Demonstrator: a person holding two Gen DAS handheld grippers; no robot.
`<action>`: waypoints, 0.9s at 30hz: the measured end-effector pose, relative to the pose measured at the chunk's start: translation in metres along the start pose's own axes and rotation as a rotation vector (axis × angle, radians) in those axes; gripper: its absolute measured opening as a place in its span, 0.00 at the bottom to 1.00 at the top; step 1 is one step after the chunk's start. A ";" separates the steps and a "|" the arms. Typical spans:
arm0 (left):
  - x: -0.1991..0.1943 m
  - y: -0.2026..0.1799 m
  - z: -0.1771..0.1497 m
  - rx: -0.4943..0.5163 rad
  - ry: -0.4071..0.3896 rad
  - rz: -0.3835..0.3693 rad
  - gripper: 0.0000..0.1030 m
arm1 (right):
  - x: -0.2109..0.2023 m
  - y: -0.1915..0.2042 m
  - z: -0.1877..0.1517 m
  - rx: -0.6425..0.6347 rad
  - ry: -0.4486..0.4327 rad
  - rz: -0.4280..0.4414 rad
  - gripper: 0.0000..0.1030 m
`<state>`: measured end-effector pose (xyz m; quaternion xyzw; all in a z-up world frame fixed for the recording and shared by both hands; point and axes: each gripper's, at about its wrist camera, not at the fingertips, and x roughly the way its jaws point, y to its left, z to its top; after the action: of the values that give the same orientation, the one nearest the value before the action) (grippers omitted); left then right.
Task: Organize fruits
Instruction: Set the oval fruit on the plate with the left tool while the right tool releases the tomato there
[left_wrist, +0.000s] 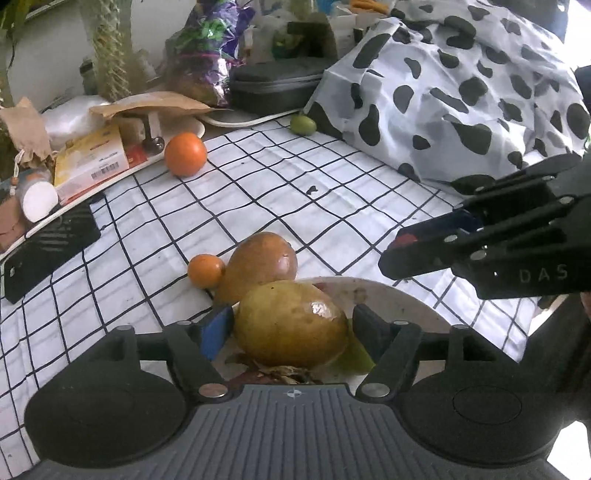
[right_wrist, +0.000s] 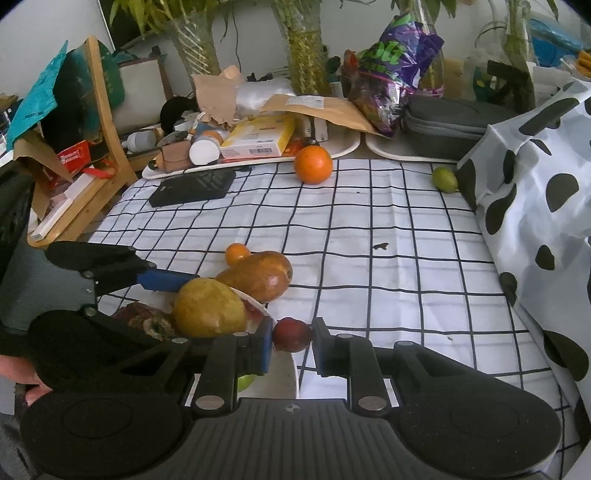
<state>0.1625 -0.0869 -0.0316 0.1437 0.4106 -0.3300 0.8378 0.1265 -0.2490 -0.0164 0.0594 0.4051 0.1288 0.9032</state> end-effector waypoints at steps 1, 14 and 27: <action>-0.002 0.002 0.001 -0.011 -0.007 0.007 0.68 | 0.000 0.000 0.000 0.000 -0.001 0.001 0.22; -0.049 0.020 0.001 -0.149 -0.143 0.058 0.72 | -0.005 0.012 -0.014 -0.023 0.020 0.010 0.22; -0.080 0.012 -0.028 -0.211 -0.155 0.037 0.72 | 0.007 0.034 -0.030 -0.121 0.084 -0.020 0.23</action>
<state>0.1186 -0.0293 0.0133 0.0362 0.3742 -0.2797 0.8834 0.1022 -0.2141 -0.0338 -0.0049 0.4348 0.1467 0.8885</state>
